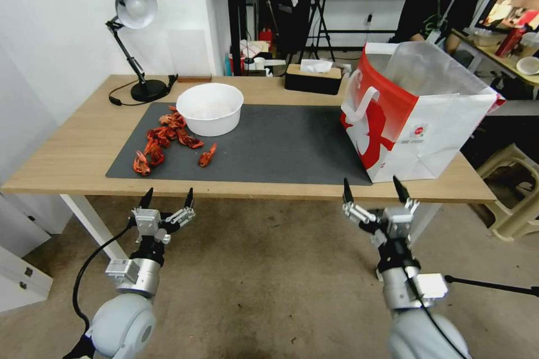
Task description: Close the takeout container lid, then place the container into the takeout bag.
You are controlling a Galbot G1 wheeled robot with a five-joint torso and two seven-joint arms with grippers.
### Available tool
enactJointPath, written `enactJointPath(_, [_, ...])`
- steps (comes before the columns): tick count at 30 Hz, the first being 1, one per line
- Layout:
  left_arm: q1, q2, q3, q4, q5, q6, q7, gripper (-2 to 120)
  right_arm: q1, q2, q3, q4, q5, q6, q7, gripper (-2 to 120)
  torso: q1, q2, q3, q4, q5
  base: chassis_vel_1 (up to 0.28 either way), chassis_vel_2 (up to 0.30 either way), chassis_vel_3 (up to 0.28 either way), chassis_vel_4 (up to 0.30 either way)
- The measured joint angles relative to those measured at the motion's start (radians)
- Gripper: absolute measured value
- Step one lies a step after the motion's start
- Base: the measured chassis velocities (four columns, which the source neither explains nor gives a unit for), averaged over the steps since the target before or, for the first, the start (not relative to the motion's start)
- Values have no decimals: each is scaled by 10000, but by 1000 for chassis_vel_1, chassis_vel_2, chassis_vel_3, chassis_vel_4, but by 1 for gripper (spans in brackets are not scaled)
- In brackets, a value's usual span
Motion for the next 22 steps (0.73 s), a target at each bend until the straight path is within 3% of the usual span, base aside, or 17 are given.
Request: enactJointPath(22, [5, 2, -14, 127, -16, -34, 0, 100, 103, 110, 23, -296, 25, -12, 195, 100, 2, -1, 1, 1, 1, 0, 0, 0, 0])
